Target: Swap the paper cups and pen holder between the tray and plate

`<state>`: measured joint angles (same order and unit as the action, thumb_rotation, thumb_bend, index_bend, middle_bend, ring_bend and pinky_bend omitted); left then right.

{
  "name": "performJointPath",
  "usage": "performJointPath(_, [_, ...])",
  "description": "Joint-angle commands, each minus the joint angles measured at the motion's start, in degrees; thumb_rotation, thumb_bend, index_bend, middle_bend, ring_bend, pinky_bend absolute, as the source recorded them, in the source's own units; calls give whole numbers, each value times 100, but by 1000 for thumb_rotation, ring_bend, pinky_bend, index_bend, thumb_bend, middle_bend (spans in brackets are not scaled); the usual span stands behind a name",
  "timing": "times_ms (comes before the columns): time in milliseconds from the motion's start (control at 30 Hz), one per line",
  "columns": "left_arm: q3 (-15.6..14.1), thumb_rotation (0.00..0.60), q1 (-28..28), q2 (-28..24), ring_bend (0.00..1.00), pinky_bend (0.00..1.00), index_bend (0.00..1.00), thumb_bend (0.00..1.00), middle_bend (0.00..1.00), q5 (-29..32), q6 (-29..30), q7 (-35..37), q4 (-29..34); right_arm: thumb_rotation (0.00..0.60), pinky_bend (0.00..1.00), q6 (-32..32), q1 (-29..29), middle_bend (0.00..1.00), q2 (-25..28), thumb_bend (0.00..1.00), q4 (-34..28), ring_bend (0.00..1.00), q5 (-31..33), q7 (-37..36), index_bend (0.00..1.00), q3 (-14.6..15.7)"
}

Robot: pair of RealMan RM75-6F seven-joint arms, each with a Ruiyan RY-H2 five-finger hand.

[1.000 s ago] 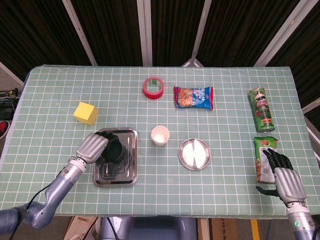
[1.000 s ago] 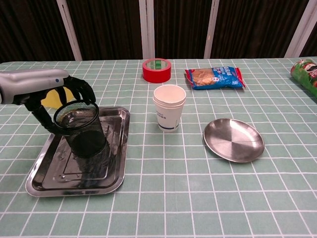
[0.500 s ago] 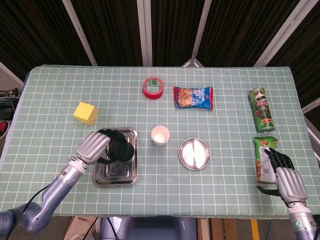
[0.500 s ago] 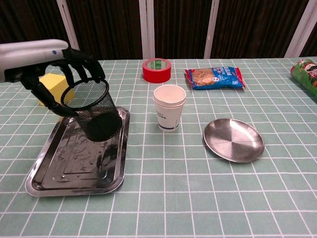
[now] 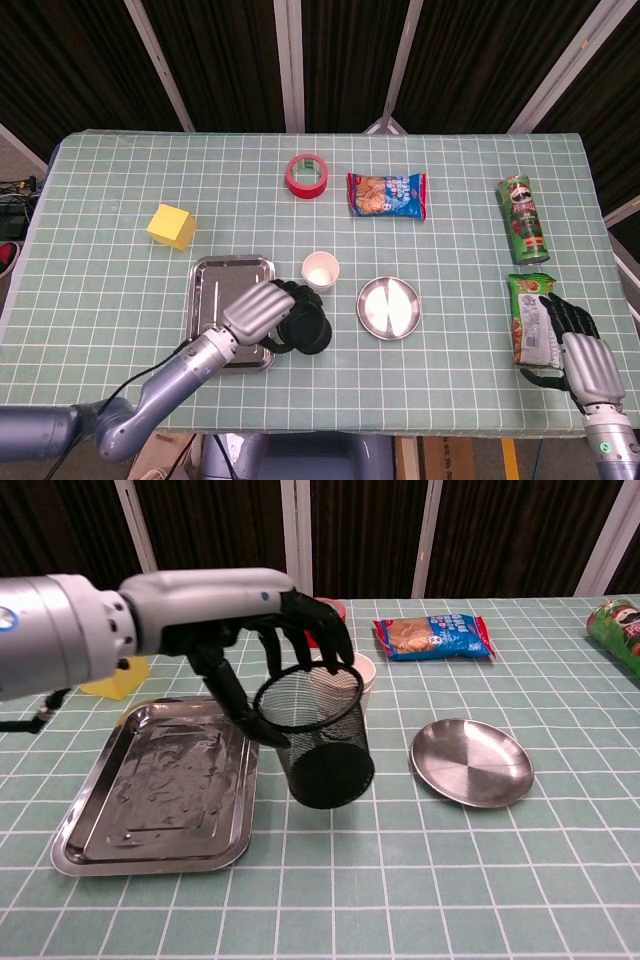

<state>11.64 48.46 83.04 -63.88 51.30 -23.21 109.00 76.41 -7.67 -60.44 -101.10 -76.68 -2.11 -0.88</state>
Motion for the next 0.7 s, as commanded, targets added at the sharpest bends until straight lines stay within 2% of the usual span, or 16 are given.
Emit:
performJointPath(33, [48,600,355,521,288,367,404,449,347,541,-17,-464,-257,600,0,6,23,0,27,0,5,0,-25,-53,0,-8])
performJointPath(333, [-107,600,646,1042,280,355,401,427,313,1124,155,-982,-599,600,0,-7,68,0,109,0,33,0,-77,-264,0,-48])
performJointPath(433, [-118,600,687,1068,226,326,381,338,246,1199,180,-1010,-599,600,0,-21,73,0,112,0,38,0,-85,-287,0,-57])
performJointPath(567, [-140,600,744,991,89,269,316,128,118,1241,181,-1070,-489,600,0,-32,82,0,110,0,36,0,-74,-290,0,-73])
performJointPath(700, [-131,600,791,859,74,262,299,72,99,1267,125,-1016,-256,600,0,-71,83,0,104,0,30,0,-35,-245,0,-85])
